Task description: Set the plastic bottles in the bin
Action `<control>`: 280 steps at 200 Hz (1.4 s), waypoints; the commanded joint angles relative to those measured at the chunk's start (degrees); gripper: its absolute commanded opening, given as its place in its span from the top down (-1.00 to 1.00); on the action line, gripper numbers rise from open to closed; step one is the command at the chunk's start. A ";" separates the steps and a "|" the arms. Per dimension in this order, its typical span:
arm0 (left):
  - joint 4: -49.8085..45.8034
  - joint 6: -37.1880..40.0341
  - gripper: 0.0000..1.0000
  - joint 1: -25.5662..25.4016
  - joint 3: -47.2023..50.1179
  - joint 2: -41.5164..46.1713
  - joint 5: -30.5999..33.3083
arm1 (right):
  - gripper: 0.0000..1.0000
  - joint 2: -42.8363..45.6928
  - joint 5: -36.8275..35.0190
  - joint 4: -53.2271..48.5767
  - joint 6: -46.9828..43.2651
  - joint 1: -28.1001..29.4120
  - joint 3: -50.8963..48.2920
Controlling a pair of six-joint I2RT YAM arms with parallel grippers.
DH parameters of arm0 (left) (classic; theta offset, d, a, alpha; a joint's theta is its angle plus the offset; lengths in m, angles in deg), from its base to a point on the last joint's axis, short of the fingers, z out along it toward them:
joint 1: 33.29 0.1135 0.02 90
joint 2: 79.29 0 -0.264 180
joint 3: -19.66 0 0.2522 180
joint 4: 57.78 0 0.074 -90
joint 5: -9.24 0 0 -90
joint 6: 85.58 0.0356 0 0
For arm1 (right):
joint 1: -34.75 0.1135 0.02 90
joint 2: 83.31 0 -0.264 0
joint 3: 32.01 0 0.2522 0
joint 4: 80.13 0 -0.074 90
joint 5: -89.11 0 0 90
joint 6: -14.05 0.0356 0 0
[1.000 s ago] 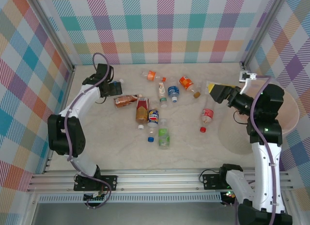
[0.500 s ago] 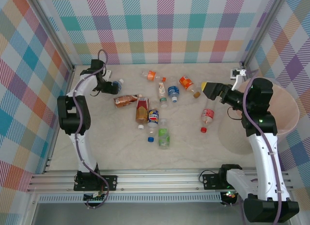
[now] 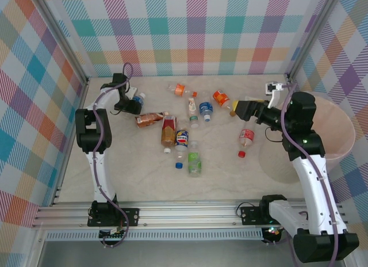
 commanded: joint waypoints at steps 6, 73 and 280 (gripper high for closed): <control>-0.28 0.08 -0.30 0.32 1.23 -1.75 -0.47 | -0.99 -0.67 -0.94 0.83 -1.99 1.15 0.87; 4.73 -3.49 0.02 0.71 5.98 5.81 2.80 | -0.99 -0.40 -8.73 1.25 -1.43 1.97 0.06; 35.73 -40.92 0.22 -24.74 33.51 40.48 -26.77 | -0.99 -3.59 -10.24 12.98 7.58 3.61 -5.88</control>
